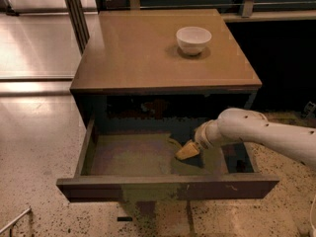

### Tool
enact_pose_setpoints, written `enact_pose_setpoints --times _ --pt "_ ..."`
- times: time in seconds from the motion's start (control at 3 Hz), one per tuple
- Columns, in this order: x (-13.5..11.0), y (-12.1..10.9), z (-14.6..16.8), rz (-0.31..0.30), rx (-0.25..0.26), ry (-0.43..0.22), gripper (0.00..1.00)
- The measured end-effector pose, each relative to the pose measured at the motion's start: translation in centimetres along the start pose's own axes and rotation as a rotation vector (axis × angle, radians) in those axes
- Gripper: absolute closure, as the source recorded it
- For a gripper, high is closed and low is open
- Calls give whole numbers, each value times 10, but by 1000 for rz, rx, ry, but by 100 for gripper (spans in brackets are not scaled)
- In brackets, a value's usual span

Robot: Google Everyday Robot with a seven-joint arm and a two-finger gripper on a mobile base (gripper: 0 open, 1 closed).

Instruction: Pick sponge from top drawer and place on counter

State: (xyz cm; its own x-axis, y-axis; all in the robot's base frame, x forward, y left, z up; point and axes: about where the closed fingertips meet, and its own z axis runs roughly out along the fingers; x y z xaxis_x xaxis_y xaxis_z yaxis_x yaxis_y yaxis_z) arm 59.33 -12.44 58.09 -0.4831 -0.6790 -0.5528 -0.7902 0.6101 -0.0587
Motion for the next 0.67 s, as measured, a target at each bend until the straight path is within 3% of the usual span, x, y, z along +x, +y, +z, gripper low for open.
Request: enact_pose_setpoints --times 0.67 --pt "-6 -1 -9 0 0 0 98"
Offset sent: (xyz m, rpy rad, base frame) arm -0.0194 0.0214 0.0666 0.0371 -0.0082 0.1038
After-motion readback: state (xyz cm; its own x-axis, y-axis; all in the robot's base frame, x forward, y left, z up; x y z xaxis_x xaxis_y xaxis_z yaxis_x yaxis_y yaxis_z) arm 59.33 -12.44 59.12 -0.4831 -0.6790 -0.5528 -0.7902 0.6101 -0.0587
